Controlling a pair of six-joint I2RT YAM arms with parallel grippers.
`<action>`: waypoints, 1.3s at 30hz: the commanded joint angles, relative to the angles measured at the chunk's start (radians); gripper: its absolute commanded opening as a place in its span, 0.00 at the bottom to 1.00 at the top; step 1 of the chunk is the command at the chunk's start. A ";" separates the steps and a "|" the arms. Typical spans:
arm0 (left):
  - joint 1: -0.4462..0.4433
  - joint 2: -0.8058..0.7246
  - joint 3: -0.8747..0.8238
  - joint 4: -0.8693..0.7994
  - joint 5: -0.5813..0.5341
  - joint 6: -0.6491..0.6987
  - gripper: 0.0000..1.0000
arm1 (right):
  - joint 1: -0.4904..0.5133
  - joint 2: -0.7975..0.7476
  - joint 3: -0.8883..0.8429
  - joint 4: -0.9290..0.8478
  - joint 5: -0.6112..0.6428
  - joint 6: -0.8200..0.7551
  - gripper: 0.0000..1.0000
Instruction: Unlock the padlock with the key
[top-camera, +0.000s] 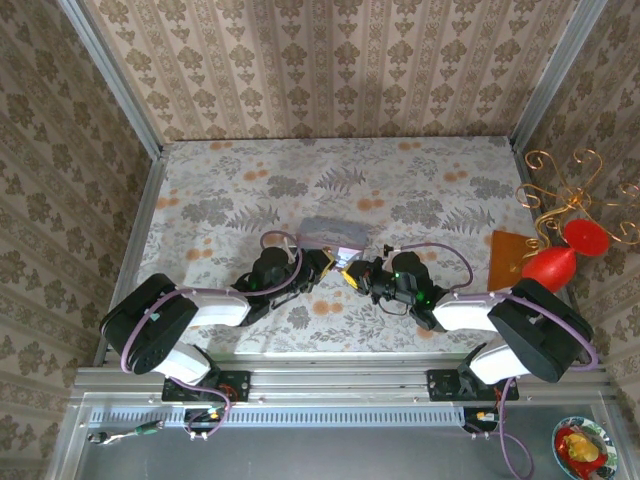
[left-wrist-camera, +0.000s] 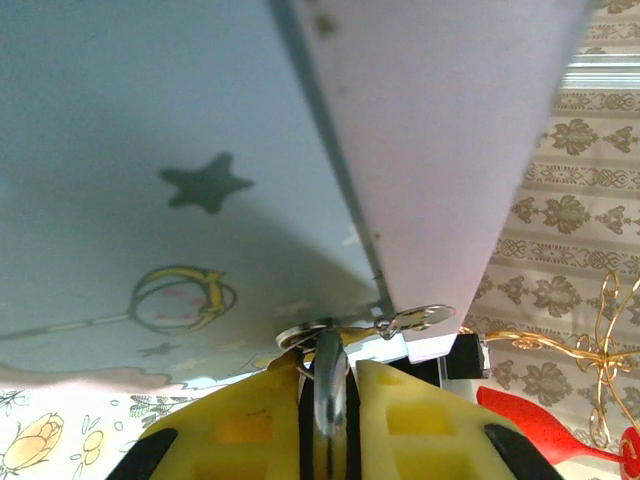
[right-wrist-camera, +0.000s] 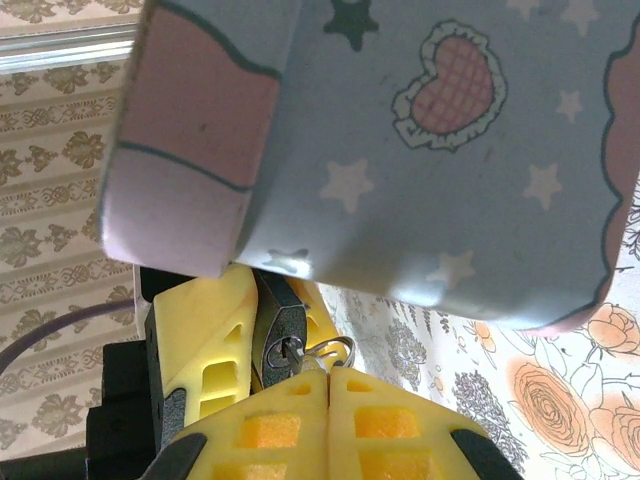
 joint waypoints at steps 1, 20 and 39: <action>-0.057 -0.005 0.021 0.064 0.096 0.020 0.00 | -0.003 0.017 0.057 0.030 -0.006 0.001 0.07; -0.054 -0.015 0.041 -0.091 0.061 0.075 0.00 | -0.006 -0.030 0.140 -0.288 0.011 -0.213 0.23; 0.175 -0.217 0.070 -0.571 0.059 0.363 0.00 | 0.134 -0.403 0.307 -0.959 0.291 -0.972 0.70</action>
